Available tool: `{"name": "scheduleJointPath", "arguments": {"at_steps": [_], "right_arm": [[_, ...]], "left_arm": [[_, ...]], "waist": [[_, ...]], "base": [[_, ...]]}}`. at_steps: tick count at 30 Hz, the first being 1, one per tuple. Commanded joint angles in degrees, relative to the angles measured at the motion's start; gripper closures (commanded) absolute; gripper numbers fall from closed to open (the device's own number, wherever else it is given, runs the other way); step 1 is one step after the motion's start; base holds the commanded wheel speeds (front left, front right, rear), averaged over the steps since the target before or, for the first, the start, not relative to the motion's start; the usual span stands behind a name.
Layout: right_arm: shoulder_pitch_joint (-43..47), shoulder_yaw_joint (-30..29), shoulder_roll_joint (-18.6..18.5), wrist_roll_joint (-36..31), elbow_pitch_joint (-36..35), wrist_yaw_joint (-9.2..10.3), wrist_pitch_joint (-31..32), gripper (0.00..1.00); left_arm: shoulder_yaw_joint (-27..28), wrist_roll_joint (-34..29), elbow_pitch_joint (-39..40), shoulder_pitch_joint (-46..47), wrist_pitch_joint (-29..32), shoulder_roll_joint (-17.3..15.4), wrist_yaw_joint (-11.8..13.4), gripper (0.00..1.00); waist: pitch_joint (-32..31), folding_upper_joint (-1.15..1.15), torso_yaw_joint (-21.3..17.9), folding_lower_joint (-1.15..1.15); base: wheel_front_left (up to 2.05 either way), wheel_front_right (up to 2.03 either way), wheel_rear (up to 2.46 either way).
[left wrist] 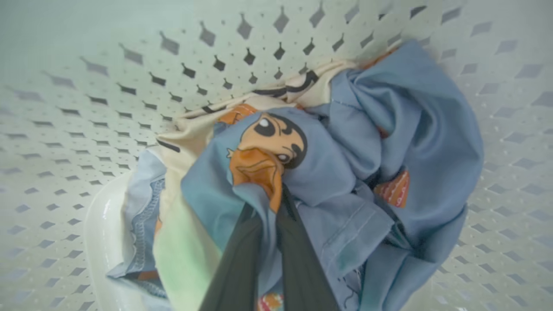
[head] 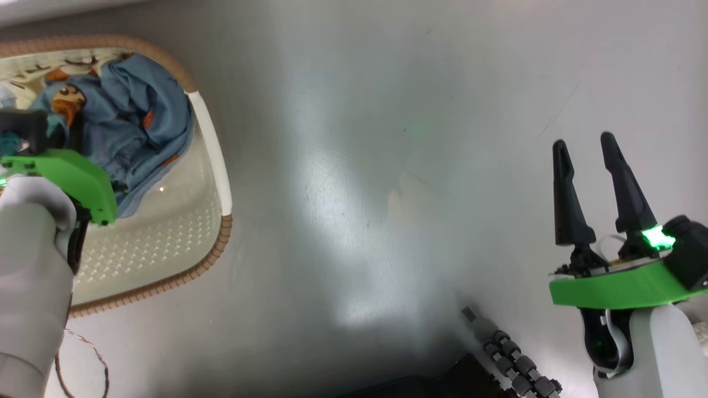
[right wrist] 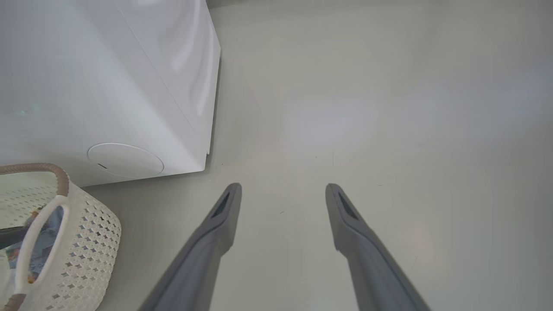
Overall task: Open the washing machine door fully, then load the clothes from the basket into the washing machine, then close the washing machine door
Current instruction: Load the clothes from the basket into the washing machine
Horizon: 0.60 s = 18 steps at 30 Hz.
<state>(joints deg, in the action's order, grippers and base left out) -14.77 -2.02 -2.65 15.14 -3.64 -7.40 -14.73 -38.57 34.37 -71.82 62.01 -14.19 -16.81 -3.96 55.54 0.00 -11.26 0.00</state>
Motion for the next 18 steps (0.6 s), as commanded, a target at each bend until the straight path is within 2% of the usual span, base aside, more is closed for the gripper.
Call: {"name": "scheduleJointPath", "arguments": {"at_steps": [1,9,18], "right_arm": [[0.73,1.56,-0.22,0.91,-0.54,-0.09,-0.27,0.00],[-1.51,1.48,-0.22,0.91,1.36,-0.09,-0.27,0.00],[-1.68,1.35,-0.22,-0.49,3.95,-0.09,-0.27,0.00]], "left_arm": [[1.64,0.30,1.06,-2.71,-0.70,-3.00,1.07,1.00],[6.74,-0.30,12.12,-8.77,-0.79,-4.05,3.57,1.00],[14.85,-3.85,26.05,-19.80,-0.80,-2.69,5.01,1.00]], "waist": [[-1.09,0.00,-0.22,0.00],[-6.57,0.00,1.20,0.00],[-15.24,0.00,4.21,0.00]], "base": [[0.00,0.00,0.00],[0.00,0.00,0.00],[0.00,0.00,0.00]]}}
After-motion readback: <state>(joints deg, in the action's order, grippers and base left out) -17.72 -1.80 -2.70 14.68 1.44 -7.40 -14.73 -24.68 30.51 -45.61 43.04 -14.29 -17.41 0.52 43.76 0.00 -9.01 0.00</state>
